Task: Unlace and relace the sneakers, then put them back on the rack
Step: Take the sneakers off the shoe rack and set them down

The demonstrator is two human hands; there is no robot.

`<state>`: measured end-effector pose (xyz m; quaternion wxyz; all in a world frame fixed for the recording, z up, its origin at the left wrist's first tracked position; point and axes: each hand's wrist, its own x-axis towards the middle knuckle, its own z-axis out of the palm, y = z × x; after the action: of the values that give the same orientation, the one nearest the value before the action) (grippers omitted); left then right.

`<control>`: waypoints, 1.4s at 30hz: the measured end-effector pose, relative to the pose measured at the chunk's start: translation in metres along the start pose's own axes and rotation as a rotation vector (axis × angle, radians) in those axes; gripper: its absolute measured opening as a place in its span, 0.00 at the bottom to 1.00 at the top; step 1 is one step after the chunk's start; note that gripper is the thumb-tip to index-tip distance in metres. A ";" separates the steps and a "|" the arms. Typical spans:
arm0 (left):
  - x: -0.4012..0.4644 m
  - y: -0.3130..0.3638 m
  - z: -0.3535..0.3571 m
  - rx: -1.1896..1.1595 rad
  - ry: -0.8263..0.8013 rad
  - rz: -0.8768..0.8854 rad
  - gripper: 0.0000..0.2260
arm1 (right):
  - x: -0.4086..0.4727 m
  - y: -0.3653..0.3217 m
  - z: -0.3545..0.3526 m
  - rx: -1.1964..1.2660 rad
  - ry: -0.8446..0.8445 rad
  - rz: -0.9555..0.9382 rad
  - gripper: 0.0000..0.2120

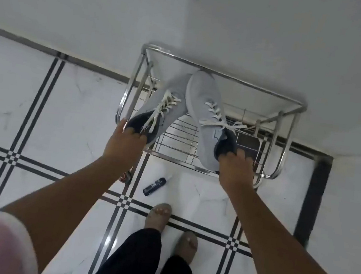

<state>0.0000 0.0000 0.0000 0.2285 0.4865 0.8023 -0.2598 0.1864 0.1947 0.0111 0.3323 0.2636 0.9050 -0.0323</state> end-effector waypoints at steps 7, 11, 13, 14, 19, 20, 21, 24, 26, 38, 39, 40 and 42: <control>0.006 0.011 -0.013 0.003 0.114 0.074 0.15 | -0.027 0.001 0.011 0.374 0.093 -0.083 0.13; -0.032 0.025 -0.038 -0.109 0.227 0.162 0.15 | -0.077 0.004 0.015 0.552 0.260 -0.103 0.08; -0.068 0.036 -0.051 -0.219 0.253 0.236 0.14 | -0.119 0.010 0.019 0.642 0.321 -0.132 0.08; -0.086 0.041 -0.053 -0.289 0.271 0.262 0.14 | -0.140 0.012 0.021 0.683 0.345 -0.147 0.09; -0.189 0.091 -0.048 -0.603 0.135 0.308 0.17 | -0.250 0.026 0.037 0.858 0.206 -0.059 0.11; -0.207 0.108 -0.044 -0.610 0.129 0.314 0.17 | -0.271 0.031 0.044 0.884 0.175 -0.067 0.11; -0.223 0.124 -0.036 -0.598 0.124 0.330 0.17 | -0.288 0.035 0.052 0.891 0.147 -0.081 0.10; -0.249 0.169 -0.007 -0.578 0.086 0.358 0.17 | -0.310 0.044 0.086 0.858 0.051 -0.102 0.11; -0.254 0.208 0.014 -0.596 -0.008 0.302 0.16 | -0.316 0.054 0.120 0.871 -0.032 -0.077 0.10; -0.142 0.342 0.170 -0.433 -0.053 0.153 0.14 | -0.217 0.012 0.313 0.812 0.004 0.223 0.10; -0.127 0.349 0.188 -0.419 -0.026 0.142 0.14 | -0.200 0.005 0.327 0.791 0.011 0.255 0.12; -0.113 0.355 0.206 -0.415 0.028 0.126 0.14 | -0.183 -0.001 0.344 0.787 0.023 0.289 0.14; -0.085 0.365 0.247 -0.411 0.131 0.071 0.16 | -0.148 -0.016 0.386 0.828 0.106 0.336 0.17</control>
<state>0.3926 -0.0709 -0.2063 0.2795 0.4735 0.8338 -0.0504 0.4993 0.0235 -0.1992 0.1525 0.5187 0.7764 -0.3238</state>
